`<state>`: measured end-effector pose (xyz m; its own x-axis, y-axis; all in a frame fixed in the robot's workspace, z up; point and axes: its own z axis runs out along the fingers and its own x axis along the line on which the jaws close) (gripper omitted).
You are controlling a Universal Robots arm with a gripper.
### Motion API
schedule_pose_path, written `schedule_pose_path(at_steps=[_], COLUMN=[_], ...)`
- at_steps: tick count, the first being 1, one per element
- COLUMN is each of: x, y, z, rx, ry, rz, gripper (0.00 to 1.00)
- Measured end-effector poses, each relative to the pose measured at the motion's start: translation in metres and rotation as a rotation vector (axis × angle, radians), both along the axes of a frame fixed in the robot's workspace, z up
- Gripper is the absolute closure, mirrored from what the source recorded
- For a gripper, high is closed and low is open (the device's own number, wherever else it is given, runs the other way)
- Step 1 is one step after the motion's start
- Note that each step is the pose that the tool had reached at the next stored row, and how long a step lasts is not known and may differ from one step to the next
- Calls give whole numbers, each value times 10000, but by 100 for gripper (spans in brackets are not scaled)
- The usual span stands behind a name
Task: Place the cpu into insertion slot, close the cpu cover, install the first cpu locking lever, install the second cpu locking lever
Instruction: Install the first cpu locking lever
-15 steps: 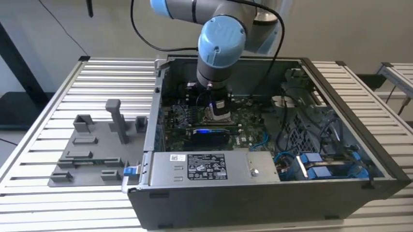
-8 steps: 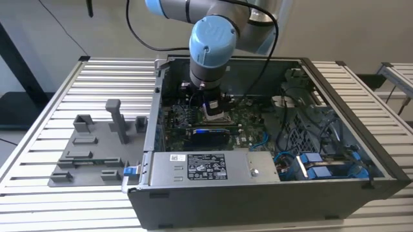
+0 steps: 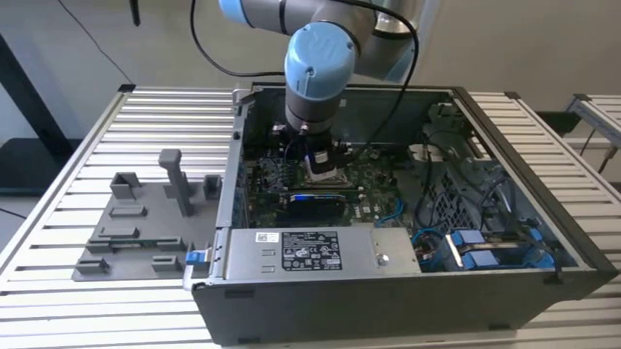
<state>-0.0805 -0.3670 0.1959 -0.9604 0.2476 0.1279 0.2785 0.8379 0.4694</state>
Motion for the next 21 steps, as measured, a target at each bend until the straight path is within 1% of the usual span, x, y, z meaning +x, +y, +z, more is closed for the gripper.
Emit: schedule_pose_path(at_steps=[1, 5, 9, 11, 12, 13, 16, 17, 21], x=[0, -1, -4, -3, -4, -5, -9, -8, -12], y=[-1, 0, -1, 0, -1, -1, 0, 0, 2], z=[5, 62, 71, 70, 71, 70, 63, 62, 51], rx=[-14, -14, -14, -12, -14, -15, -12, -16, -15], ry=[1, 2, 1, -17, -61, -134, -445, -505, -535], rz=[-4, -19, -59, -61, -64, -63, -62, -61, -62], gripper=[89, 89, 89, 89, 89, 89, 89, 89, 89])
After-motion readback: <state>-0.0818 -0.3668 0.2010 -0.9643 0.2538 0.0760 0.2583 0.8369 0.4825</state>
